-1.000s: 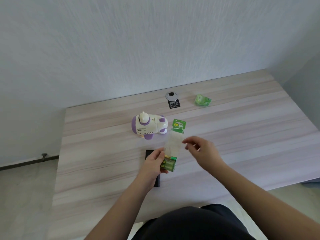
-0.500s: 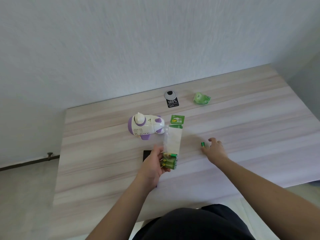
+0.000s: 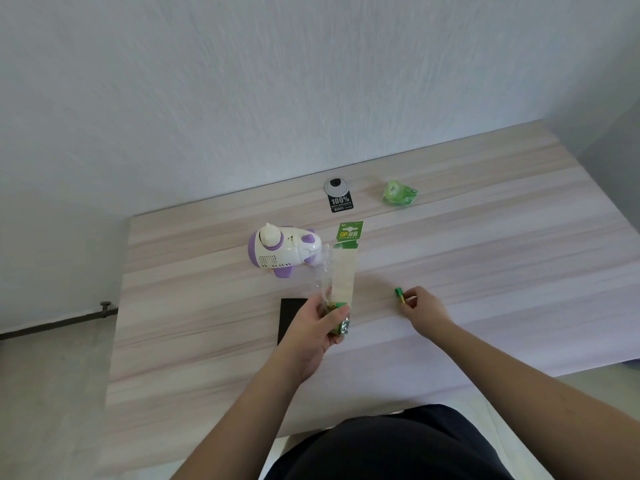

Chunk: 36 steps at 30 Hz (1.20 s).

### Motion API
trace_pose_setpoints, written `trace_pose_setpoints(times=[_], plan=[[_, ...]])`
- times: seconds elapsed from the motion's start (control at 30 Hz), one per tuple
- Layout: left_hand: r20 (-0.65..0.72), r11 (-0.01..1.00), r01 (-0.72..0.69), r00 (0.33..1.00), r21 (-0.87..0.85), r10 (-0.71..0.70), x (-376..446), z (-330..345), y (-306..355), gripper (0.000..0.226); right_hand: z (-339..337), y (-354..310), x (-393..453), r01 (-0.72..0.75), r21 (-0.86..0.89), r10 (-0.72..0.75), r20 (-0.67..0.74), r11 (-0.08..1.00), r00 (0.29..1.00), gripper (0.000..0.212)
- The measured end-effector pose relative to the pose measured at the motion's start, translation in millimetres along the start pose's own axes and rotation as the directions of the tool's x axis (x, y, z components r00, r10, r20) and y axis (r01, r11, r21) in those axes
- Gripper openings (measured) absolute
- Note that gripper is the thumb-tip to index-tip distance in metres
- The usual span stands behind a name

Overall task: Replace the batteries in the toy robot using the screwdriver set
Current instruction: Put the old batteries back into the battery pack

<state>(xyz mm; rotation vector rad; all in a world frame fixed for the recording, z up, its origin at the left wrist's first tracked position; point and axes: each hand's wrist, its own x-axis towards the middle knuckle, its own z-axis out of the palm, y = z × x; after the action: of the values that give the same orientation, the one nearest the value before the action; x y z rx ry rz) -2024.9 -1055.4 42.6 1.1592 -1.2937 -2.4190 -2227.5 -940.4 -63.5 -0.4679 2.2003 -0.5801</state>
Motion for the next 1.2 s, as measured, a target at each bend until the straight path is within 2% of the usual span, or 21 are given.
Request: trace_pose_setpoints(times=[0.1,0.2,0.4,0.5,0.63,0.73,0.87,0.93,1.03,1.1,1.2], plan=[[-0.013,1.0,-0.003,1.0,0.031,0.004,1.4,1.2,-2.0,0.046,-2.2,-5.3,-10.1,0.02,0.148,-0.021,0.008,0.989,1.0,0.029],[-0.076,0.997,-0.011,0.997,0.072,0.016,2.6,2.7,-3.1,0.037,-5.6,-15.5,-24.6,0.082,0.286,-0.088,0.009,0.955,0.996,0.032],[-0.169,0.971,-0.08,0.978,0.224,0.119,5.6,2.3,-8.3,0.026,-21.3,-50.3,-66.6,0.184,0.556,-0.225,0.006,0.811,0.974,0.029],[-0.183,0.942,-0.106,0.968,0.319,0.171,5.4,2.1,-9.7,0.027,-27.5,-70.0,-88.1,0.262,0.603,-0.316,-0.018,0.753,0.949,0.028],[-0.216,0.903,-0.084,0.958,0.423,0.19,4.5,-1.3,-11.1,0.036,-30.5,-93.5,-111.4,0.425,0.502,-0.456,-0.067,0.754,0.888,0.019],[-0.232,0.872,-0.075,0.95,0.484,0.211,0.5,-4.7,-9.2,0.038,-27.1,-106.3,-122.4,0.528,0.325,-0.528,-0.096,0.784,0.844,0.016],[-0.209,0.83,-0.112,0.941,0.546,0.265,-6.9,-12.6,-8.3,0.04,-10.8,-116.1,-123.9,0.589,0.081,-0.585,-0.074,0.804,0.808,0.017],[-0.21,0.806,-0.119,0.934,0.579,0.289,-10.5,-16.6,-7.9,0.041,0.6,-120.7,-124.1,0.587,0.016,-0.585,-0.058,0.809,0.809,0.021],[-0.216,0.791,-0.127,0.925,0.599,0.312,-16.7,-21.3,-5.7,0.042,15.3,-128.3,-125.7,0.517,-0.035,-0.518,-0.06,0.855,0.853,0.027],[-0.223,0.784,-0.126,0.92,0.607,0.321,-21.7,-24.0,-2.8,0.037,22.4,-133.7,-125.8,0.483,-0.096,-0.489,-0.058,0.87,0.87,0.028],[-0.223,0.788,-0.119,0.924,0.605,0.31,-27.7,-28.7,-0.2,0.043,28.1,-141.2,-125.8,0.467,-0.164,-0.48,-0.045,0.869,0.876,0.026]])
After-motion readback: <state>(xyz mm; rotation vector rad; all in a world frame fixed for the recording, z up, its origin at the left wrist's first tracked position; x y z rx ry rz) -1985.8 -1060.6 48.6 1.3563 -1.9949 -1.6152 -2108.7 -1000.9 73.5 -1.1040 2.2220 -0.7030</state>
